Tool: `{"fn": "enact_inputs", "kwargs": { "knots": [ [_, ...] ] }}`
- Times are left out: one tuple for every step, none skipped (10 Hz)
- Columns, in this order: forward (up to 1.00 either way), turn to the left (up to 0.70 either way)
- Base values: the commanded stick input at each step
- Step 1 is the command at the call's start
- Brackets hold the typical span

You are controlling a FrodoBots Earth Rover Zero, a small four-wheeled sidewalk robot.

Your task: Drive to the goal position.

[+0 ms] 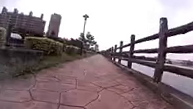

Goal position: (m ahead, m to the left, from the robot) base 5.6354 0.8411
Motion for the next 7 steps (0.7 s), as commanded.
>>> {"fn": "enact_inputs", "kwargs": {
  "knots": [
    [1.00,0.00],
    [1.00,0.00],
    [1.00,0.00],
    [1.00,0.00],
    [1.00,0.00],
    [1.00,0.00],
    [1.00,0.00]
  ]
}}
